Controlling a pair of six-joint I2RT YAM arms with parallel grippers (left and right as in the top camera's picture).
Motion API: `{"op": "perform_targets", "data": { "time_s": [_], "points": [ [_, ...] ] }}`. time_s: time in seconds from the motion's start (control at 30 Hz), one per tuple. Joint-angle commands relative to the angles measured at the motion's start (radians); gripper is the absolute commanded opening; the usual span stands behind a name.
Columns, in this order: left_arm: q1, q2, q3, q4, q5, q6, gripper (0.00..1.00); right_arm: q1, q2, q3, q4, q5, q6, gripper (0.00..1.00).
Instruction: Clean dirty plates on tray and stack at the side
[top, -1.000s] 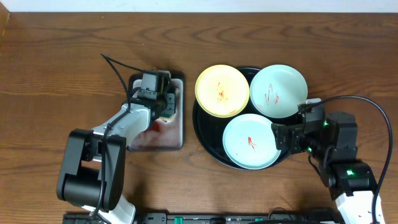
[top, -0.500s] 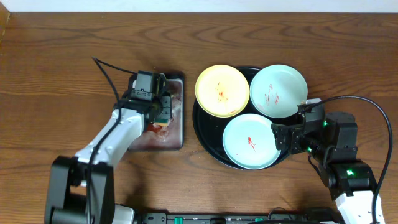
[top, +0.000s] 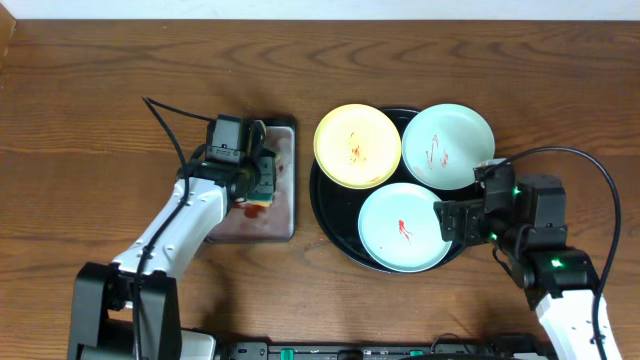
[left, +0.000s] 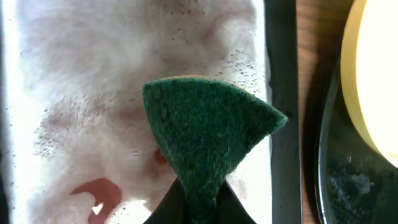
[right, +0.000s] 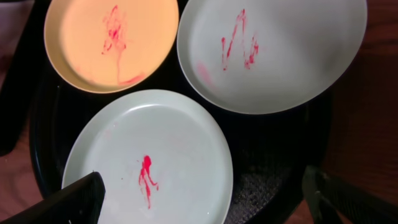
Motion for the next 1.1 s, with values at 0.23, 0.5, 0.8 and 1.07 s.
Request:
{"op": "perform_targets", "data": {
  "time_s": [0.23,0.5,0.8,1.07],
  "points": [
    [0.080,-0.276,-0.139,0.137,0.132,-0.119,0.07,0.009,0.023,0.018,0.013,-0.005,0.009,0.99],
    [0.080,-0.432,-0.396,0.497,0.125,-0.225,0.07,0.009,0.027,0.018,0.013,-0.005,0.009,0.99],
    [0.079,-0.359,-0.402,0.545,0.126,-0.229,0.07,0.009,0.027,0.018,0.014,-0.005,0.009,0.99],
    [0.071,-0.201,-0.402,0.563,0.126,-0.225,0.07,0.009,0.027,0.018,0.013,-0.005,0.009,0.99]
  ]
}}
